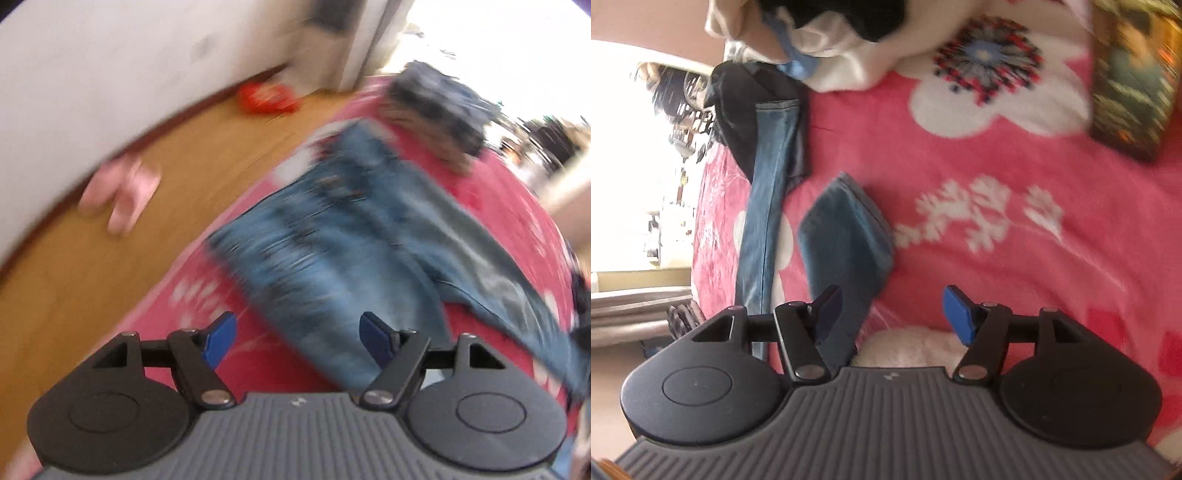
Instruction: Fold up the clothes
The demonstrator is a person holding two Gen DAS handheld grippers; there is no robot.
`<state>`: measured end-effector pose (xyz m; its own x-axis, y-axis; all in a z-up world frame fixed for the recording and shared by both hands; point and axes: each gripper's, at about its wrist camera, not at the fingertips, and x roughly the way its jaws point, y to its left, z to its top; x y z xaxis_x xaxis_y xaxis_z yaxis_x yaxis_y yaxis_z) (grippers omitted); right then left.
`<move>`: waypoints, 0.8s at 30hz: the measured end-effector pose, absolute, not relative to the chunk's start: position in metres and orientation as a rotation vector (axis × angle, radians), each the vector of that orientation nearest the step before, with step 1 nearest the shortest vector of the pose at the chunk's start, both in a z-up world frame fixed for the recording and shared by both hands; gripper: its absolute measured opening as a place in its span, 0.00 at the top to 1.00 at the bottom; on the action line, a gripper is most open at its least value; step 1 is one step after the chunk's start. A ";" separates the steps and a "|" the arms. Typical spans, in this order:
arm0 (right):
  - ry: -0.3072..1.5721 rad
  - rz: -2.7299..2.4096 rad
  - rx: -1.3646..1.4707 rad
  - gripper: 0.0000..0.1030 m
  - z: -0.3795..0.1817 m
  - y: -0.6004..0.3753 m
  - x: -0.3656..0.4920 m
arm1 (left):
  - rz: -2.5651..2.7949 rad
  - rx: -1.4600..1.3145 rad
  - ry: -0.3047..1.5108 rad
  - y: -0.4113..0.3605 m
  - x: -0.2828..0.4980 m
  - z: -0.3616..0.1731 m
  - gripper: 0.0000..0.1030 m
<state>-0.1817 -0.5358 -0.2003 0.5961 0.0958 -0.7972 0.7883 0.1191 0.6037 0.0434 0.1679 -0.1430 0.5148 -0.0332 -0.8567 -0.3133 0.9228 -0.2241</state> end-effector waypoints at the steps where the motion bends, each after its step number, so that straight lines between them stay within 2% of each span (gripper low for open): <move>1: 0.803 -0.606 1.399 0.41 -0.201 -0.533 -0.189 | 0.107 -0.306 1.010 0.151 0.052 -0.135 0.28; 8: 0.710 -0.656 1.440 0.39 -0.200 -0.528 -0.215 | -0.346 0.125 1.030 -0.002 0.106 -0.130 0.28; 13: 0.753 -0.681 1.391 0.38 -0.211 -0.548 -0.202 | -0.539 0.252 1.080 -0.094 0.112 -0.156 0.28; 20: 0.860 -0.545 1.550 0.37 -0.270 -0.577 -0.129 | -0.615 0.329 1.219 -0.150 0.097 -0.198 0.28; 24: 0.907 -0.531 1.588 0.37 -0.304 -0.584 -0.090 | -0.633 0.405 1.225 -0.161 0.091 -0.206 0.28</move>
